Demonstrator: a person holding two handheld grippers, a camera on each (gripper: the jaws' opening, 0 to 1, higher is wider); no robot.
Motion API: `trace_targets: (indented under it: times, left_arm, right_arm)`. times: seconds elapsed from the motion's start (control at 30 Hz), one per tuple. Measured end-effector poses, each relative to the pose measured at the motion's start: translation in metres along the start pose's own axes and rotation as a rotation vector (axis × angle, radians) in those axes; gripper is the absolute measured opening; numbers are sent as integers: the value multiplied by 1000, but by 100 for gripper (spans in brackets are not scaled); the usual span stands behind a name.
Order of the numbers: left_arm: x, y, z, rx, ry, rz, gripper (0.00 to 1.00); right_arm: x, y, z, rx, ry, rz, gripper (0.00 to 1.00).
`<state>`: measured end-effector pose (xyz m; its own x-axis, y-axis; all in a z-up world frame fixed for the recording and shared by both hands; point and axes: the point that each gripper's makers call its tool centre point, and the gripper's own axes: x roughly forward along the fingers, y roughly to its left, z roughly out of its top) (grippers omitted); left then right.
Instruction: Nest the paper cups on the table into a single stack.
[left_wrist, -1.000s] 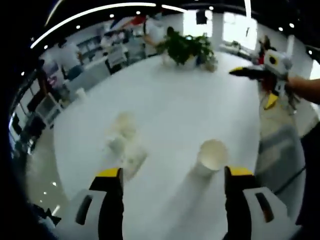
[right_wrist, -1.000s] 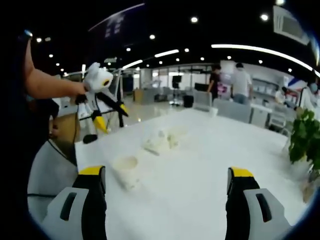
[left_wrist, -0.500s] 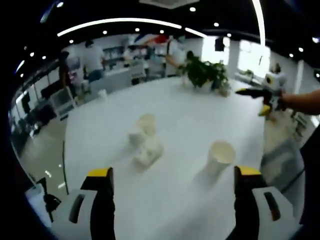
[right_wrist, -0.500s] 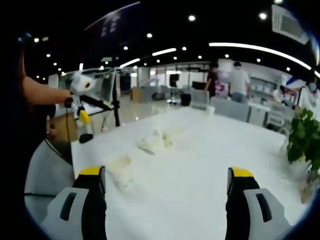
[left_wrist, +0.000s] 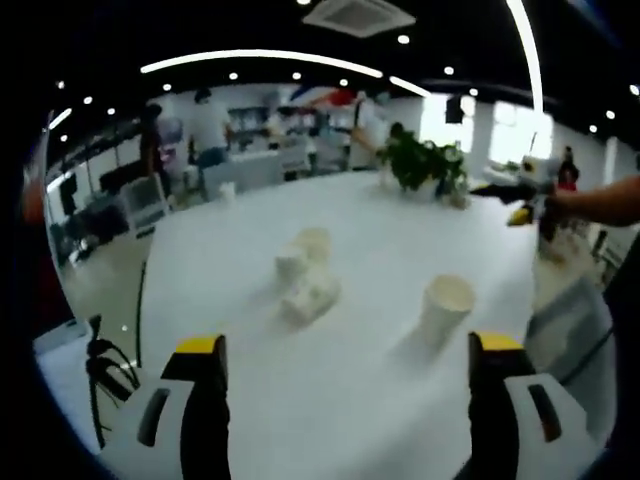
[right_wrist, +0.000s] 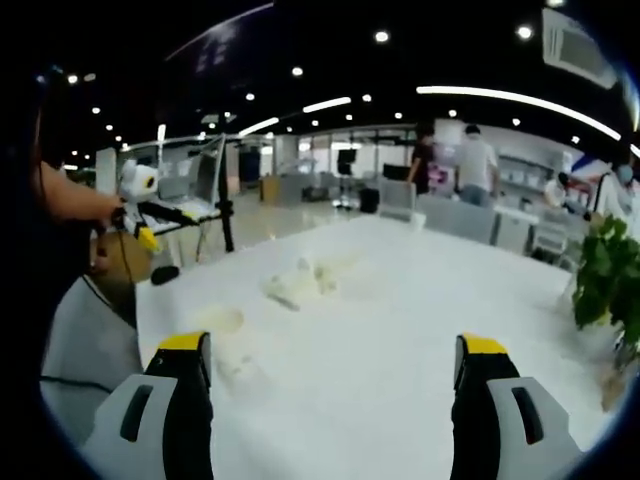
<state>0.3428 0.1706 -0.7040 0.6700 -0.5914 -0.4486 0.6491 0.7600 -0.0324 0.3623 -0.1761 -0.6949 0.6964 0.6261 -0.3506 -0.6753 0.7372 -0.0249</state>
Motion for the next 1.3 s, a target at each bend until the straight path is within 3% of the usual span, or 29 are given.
trace_targets:
  times: [0.07, 0.2, 0.4, 0.93, 1.3]
  left_arm:
    - [-1, 9, 1, 49, -23, 47, 100]
    - [0, 13, -6, 40, -30, 63, 100]
    - [9, 12, -16, -31, -39, 9, 100]
    - [21, 15, -9, 40, -33, 6, 100]
    - [48, 10, -1, 117, 4, -46, 100]
  right_arm:
    - [1, 0, -6, 1, 9, 2, 100]
    - [3, 0, -10, 18, 15, -1, 100]
    - [9, -6, -18, 24, 7, -6, 100]
    - [11, -8, -26, 48, 13, -14, 100]
    - [11, -7, -29, 58, 19, -12, 100]
